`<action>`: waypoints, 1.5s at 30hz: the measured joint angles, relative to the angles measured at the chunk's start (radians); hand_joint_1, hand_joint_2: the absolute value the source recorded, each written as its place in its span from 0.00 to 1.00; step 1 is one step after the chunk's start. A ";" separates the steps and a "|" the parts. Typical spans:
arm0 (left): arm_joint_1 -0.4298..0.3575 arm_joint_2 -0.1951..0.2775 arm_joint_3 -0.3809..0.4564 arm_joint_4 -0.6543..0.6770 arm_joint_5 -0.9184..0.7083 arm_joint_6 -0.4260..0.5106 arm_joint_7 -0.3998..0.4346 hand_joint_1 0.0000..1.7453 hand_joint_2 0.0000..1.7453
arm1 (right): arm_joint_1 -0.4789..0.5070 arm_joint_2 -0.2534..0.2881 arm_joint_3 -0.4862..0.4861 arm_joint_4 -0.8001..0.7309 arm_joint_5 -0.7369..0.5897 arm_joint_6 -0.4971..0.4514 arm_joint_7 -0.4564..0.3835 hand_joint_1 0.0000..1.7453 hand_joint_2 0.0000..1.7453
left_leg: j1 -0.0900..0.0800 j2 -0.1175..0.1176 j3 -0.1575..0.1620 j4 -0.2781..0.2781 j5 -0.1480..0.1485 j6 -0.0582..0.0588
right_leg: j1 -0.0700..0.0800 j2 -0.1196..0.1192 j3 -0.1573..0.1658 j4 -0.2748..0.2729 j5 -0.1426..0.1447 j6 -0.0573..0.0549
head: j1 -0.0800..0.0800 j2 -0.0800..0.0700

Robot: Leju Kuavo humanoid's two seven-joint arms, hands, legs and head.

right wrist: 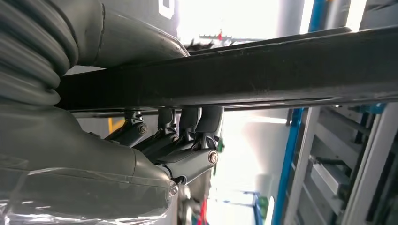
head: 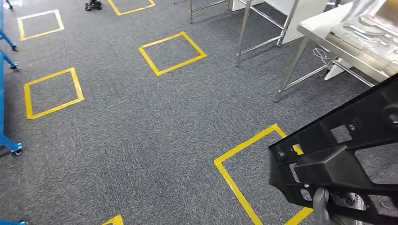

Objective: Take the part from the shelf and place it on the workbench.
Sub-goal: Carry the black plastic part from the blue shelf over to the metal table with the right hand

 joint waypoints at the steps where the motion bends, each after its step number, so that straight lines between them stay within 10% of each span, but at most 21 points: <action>1: -0.001 0.000 -0.005 0.000 -0.007 -0.006 -0.001 0.00 1.00 | -0.010 -0.003 -0.011 -0.007 0.031 -0.010 0.008 1.00 1.00 | 0.001 0.013 0.002 -0.006 0.004 0.005 | -0.001 0.000 -0.003 0.002 0.000 0.006 | 0.000 0.000; 5: 0.001 0.006 -0.022 0.000 -0.028 -0.026 -0.005 0.00 1.00 | -0.098 -0.038 -0.057 -0.021 0.120 -0.044 0.058 1.00 1.00 | 0.002 0.068 0.006 -0.026 0.019 0.026 | -0.001 -0.105 -0.078 0.155 -0.091 0.025 | 0.001 0.000; 8: 0.003 0.009 -0.028 0.000 -0.035 -0.033 -0.005 0.00 1.00 | -0.132 -0.056 -0.077 -0.021 0.151 -0.061 0.075 1.00 1.00 | 0.001 0.105 0.005 -0.025 0.018 0.025 | -0.008 -0.129 -0.127 0.266 -0.120 0.036 | 0.001 0.000; 13: -0.002 0.013 -0.046 0.000 -0.060 -0.061 -0.001 0.00 1.00 | -0.274 -0.135 -0.099 -0.009 0.322 -0.091 0.207 1.00 1.00 | -0.007 0.161 0.005 -0.011 0.004 0.005 | -0.004 -0.199 0.000 0.013 -0.005 0.028 | 0.000 0.000; 16: -0.011 0.017 -0.052 0.000 -0.077 -0.079 0.003 0.00 1.00 | -0.423 -0.229 -0.116 0.040 0.438 -0.077 0.327 1.00 1.00 | -0.011 0.188 0.006 -0.006 -0.003 -0.008 | -0.001 -0.172 -0.005 0.002 0.000 0.005 | 0.000 0.000; 20: -0.016 0.022 -0.062 0.000 -0.091 -0.101 0.004 0.00 1.00 | -0.624 -0.356 -0.114 0.153 0.605 -0.033 0.449 1.00 1.00 | -0.004 0.093 -0.065 0.148 -0.088 -0.023 | -0.007 -0.134 -0.011 -0.002 0.009 -0.015 | 0.000 0.000; 23: -0.011 0.022 -0.062 0.000 -0.098 -0.110 0.004 0.00 1.00 | -0.738 -0.436 -0.085 0.250 0.691 -0.007 0.494 1.00 1.00 | -0.003 0.070 -0.142 0.290 -0.124 -0.022 | -0.003 -0.100 -0.013 0.000 0.011 -0.019 | 0.000 0.000; 27: -0.008 0.025 -0.062 0.000 -0.103 -0.113 0.004 0.00 1.00 | -0.818 -0.491 -0.040 0.327 0.707 0.014 0.506 1.00 1.00 | -0.002 0.017 -0.069 0.081 0.013 -0.001 | -0.002 -0.051 -0.014 0.003 0.010 -0.014 | 0.000 0.000; 31: -0.010 0.027 -0.060 0.000 -0.099 -0.114 -0.002 0.00 1.00 | -0.844 -0.518 0.023 0.375 0.698 0.048 0.503 1.00 1.00 | -0.001 0.008 -0.036 0.003 0.029 0.013 | -0.010 -0.009 -0.027 0.000 0.018 0.011 | 0.000 0.000; 38: -0.007 0.030 -0.058 0.000 -0.104 -0.139 -0.033 0.00 1.00 | -0.798 -0.557 0.094 0.419 0.680 0.017 0.494 1.00 1.00 | 0.001 0.085 -0.015 -0.028 0.033 0.032 | -0.016 -0.126 -0.161 0.253 -0.083 0.043 | 0.001 0.000; 42: -0.007 0.032 -0.058 0.000 -0.108 -0.152 -0.044 0.00 1.00 | -0.776 -0.573 0.114 0.440 0.698 -0.011 0.491 1.00 1.00 | 0.001 0.128 -0.006 -0.016 0.007 0.015 | -0.021 -0.182 -0.074 0.069 0.023 0.052 | 0.001 0.000; 45: -0.010 0.037 -0.058 0.000 -0.120 -0.158 -0.050 0.00 1.00 | -0.758 -0.576 0.123 0.452 0.747 -0.069 0.500 1.00 1.00 | -0.005 0.152 0.007 -0.014 -0.017 -0.008 | -0.006 -0.201 -0.035 0.002 0.019 0.027 | 0.001 0.000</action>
